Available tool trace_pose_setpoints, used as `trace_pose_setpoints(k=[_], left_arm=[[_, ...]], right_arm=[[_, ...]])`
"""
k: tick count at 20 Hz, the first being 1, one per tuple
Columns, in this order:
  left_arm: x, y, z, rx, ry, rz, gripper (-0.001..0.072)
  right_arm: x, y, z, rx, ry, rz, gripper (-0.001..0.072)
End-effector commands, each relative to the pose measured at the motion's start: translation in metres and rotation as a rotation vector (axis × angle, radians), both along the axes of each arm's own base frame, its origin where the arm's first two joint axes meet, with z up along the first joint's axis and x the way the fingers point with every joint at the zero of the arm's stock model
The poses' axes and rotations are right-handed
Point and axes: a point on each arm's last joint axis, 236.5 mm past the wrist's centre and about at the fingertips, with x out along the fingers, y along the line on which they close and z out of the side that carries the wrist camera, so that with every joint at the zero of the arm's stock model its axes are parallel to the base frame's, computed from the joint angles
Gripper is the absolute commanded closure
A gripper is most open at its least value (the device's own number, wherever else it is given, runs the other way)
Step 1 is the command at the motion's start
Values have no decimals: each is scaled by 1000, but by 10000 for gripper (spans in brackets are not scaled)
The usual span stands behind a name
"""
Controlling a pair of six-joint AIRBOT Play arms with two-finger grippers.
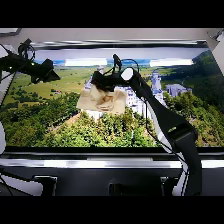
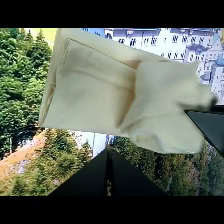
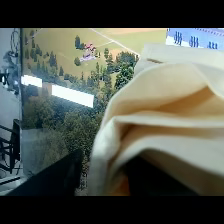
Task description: Fold the clothes and pants, and hang the long-sleeved shirts on hangers.
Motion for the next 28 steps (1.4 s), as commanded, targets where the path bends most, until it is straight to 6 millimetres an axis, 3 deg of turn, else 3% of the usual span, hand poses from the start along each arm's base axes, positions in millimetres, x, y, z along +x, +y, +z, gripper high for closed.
trace_pose_setpoints(k=[1,2,5,7,9,11,12,14,16,18,23,28], left_arm=[[0,1,-1,0,2,0,692],[0,0,-1,0,1,0,692],[0,0,0,-1,1,0,692],[0,0,0,-1,0,1,692],[0,0,0,0,1,0,692],[0,0,0,0,1,-1,692],[0,0,0,0,2,-1,692],[0,0,0,0,2,-1,692],[0,0,0,1,0,-4,692],[0,0,0,9,-11,-23,692],[0,0,0,18,-26,-46,692],[1,1,0,18,-28,-43,691]], right_arm=[[10,9,9,69,-20,-36,205],[13,8,15,76,-34,-45,134],[8,5,40,89,-65,-38,97],[1,-11,59,64,-87,2,88],[-3,-55,71,-3,-77,29,87],[-2,-113,78,-72,-49,21,18],[0,-147,74,-123,-31,7,18],[1,-211,48,-231,48,-18,11],[-4,-245,19,-235,148,-6,10],[-9,-249,-8,-183,203,38,10],[-10,-235,-72,-118,270,111,10],[-6,-218,-102,-81,275,140,15]])
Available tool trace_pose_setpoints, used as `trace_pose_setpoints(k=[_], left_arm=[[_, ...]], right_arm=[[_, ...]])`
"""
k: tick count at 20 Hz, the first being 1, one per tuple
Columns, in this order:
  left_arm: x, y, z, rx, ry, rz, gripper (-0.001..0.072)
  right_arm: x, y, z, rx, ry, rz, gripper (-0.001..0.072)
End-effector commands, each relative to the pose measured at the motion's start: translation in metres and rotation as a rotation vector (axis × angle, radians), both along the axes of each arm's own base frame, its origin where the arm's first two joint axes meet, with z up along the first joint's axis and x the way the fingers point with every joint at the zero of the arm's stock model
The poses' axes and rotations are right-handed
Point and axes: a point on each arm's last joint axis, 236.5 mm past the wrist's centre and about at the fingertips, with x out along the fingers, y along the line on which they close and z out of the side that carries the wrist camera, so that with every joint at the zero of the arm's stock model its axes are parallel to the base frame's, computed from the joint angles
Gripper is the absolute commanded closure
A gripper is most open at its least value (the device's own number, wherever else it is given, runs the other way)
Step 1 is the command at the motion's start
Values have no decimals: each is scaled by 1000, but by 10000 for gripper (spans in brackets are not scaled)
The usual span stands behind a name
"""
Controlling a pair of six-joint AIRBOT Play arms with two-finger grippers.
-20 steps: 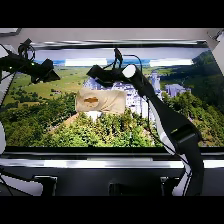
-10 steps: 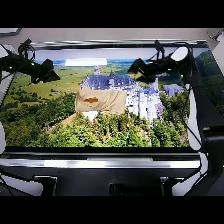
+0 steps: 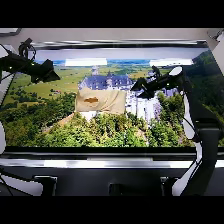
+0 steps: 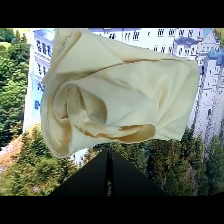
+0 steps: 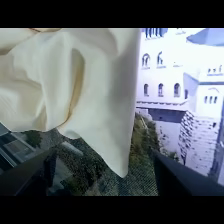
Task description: Fold the clothes and pants, and hang the long-sleeved shirts on hangers.
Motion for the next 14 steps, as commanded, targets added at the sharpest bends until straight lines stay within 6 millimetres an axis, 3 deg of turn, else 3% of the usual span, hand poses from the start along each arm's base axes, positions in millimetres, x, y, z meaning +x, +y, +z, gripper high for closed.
trace_pose_setpoints(k=[1,4,7,10,14], left_arm=[[1,1,0,2,-5,-2,691],[1,1,0,2,-5,-2,691],[1,1,0,2,-5,-2,692],[1,1,0,2,-5,-2,692],[1,1,0,5,-9,-9,692]], right_arm=[[0,19,-22,21,-15,40,15],[-3,40,-37,4,-15,64,24],[-9,47,-53,-28,7,87,51],[-6,52,-57,-33,5,72,58],[-3,66,-60,-39,-13,60,134]])
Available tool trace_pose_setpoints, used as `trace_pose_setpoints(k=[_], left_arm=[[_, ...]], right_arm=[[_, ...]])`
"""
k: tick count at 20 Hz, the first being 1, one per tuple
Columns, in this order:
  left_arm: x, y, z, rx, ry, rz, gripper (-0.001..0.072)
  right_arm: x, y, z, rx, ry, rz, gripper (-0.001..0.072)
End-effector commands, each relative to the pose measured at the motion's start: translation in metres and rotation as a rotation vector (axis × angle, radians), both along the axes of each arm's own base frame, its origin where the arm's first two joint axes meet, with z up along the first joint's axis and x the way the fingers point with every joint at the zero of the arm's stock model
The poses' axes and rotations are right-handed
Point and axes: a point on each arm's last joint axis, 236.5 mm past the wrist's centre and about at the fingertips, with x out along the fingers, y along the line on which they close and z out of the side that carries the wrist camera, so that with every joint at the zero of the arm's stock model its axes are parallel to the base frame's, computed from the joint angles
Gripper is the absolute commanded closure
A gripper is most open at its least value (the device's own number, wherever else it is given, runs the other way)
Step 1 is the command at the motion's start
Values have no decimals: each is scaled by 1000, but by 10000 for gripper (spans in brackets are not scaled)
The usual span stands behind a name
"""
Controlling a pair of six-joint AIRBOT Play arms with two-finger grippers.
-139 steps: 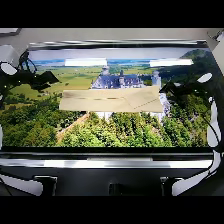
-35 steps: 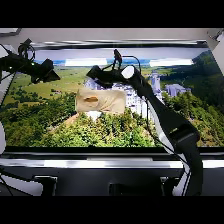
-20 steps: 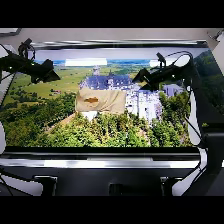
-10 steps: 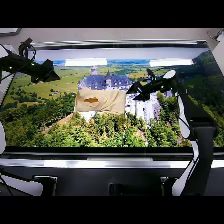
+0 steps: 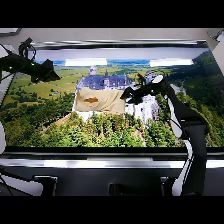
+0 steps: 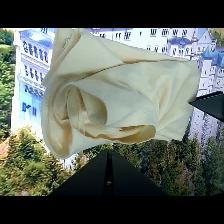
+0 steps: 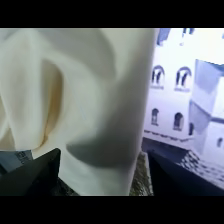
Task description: Fold the clothes and pants, and hang the long-sleeved shirts on hangers.
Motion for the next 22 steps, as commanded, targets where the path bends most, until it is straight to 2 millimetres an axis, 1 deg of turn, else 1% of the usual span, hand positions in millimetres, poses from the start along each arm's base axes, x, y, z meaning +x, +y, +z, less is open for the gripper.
trace_pose_setpoints(k=[1,2,3,4,5,6,7,8,9,10,12,13,15,16,17,18,19,20,22], left_arm=[[0,1,-1,4,-5,-9,691],[0,1,-1,5,-5,-9,692],[0,1,-1,5,-6,-9,692],[0,1,-1,5,-5,-9,692],[0,1,-1,5,-6,-9,691],[1,1,-1,4,-6,-8,692],[1,1,-1,4,-6,-8,691],[1,1,-2,4,-6,-7,692],[2,1,-2,4,-6,-7,692],[2,1,-2,4,-4,-7,692],[2,1,-2,3,-5,-8,691],[1,0,-2,2,-4,-8,691],[1,0,-2,0,-2,-10,691],[0,0,-2,0,2,-11,691],[-1,-1,-2,-1,3,-13,691],[-1,-3,-1,-11,3,-16,691],[-1,-4,0,-18,2,-18,691],[-1,-7,2,-32,2,-22,692],[-2,-13,5,-58,-1,-29,691]], right_arm=[[1,13,-7,-11,-9,-5,165],[0,16,-9,-17,-12,1,171],[-2,21,-10,-19,-11,10,193],[-4,26,-12,-21,-14,16,261],[-2,28,-13,-29,-27,14,384],[1,31,-11,-24,-41,7,593],[5,32,-8,-16,-51,-5,678],[9,34,-1,1,-63,-19,679],[15,35,10,13,-89,-34,680],[23,30,24,21,-116,-58,681],[44,11,61,43,-145,-145,682],[59,-8,85,60,-157,-216,682],[93,-57,138,97,-217,-368,683],[108,-85,165,116,-255,-452,683],[121,-120,191,138,-295,-556,683],[129,-156,211,148,-327,-645,683],[131,-189,225,155,-344,-715,683],[130,-222,238,161,-354,-781,683],[123,-280,259,180,-351,-913,683]])
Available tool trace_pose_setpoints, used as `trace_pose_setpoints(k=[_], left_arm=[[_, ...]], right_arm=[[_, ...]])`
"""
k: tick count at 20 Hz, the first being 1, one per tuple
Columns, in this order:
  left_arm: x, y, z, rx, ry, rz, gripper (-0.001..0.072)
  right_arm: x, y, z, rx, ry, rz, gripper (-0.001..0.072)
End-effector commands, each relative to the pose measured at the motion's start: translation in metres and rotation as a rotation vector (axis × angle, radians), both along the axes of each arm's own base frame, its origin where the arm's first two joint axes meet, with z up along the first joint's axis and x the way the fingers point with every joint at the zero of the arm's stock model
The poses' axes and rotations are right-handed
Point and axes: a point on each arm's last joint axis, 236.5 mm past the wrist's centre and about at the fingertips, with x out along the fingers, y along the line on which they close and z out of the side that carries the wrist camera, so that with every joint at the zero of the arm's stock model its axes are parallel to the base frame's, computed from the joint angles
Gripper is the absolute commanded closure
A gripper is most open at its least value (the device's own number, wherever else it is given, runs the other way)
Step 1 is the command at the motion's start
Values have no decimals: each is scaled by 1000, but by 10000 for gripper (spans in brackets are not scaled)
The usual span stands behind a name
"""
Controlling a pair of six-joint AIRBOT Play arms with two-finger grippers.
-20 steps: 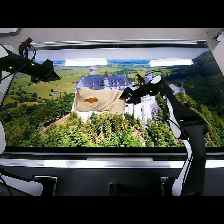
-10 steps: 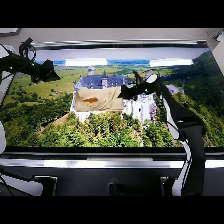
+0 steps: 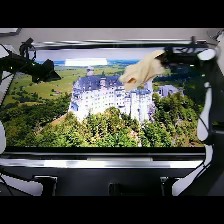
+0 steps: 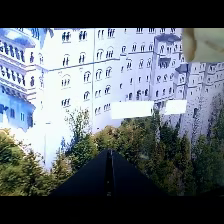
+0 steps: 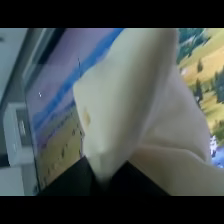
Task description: Fold the clothes and pants, and hang the long-sleeved shirts on hangers.
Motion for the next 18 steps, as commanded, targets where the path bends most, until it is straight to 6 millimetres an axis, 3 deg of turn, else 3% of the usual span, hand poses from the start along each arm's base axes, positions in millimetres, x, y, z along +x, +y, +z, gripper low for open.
trace_pose_setpoints(k=[1,6,9,13,16,18], left_arm=[[-3,-9,5,-42,5,-15,691],[-15,-21,9,-86,41,-56,690],[-23,-30,7,-83,61,-88,691],[-30,-48,7,-81,67,-131,691],[-34,-61,7,-80,68,-158,691],[-36,-67,7,-80,68,-172,691]], right_arm=[[-7,-114,52,88,-33,-273,683],[-50,-255,64,83,-10,-567,683],[-100,-306,25,-36,155,-607,682],[-176,-328,-26,-72,445,-588,681],[-223,-328,-44,-54,612,-577,681],[-258,-326,-58,-143,738,-503,680]])
